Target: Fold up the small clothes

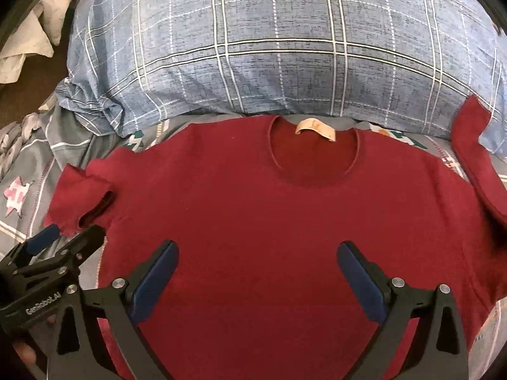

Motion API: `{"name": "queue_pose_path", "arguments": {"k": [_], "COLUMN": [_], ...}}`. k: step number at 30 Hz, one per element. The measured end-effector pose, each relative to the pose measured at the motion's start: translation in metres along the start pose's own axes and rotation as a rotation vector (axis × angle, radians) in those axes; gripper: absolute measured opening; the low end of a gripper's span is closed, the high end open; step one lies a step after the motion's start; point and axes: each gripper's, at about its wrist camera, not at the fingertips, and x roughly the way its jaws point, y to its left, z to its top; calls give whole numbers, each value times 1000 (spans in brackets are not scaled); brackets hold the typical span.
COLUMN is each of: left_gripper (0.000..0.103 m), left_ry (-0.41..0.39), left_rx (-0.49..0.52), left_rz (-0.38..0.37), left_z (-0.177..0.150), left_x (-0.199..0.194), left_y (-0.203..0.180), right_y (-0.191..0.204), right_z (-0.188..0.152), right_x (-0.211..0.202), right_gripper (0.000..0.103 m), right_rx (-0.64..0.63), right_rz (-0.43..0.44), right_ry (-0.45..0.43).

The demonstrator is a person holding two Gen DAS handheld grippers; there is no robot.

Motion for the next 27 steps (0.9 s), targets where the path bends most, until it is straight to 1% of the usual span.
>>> {"name": "queue_pose_path", "arguments": {"k": [5, 9, 27], "left_gripper": [103, 103, 103], "left_ry": [-18, -14, -7], "left_rx": [-10, 0, 14], "left_rz": [-14, -11, 1], "left_z": [1, 0, -1], "left_x": [-3, -1, 3], "left_y": [0, -3, -2], "right_y": [-3, -4, 2], "right_z": [0, -1, -2], "right_x": [1, 4, 11], "right_gripper": [100, 100, 102], "right_rx": [18, 15, 11], "right_rz": [-17, -35, -43], "right_ry": [5, 7, 30]}}
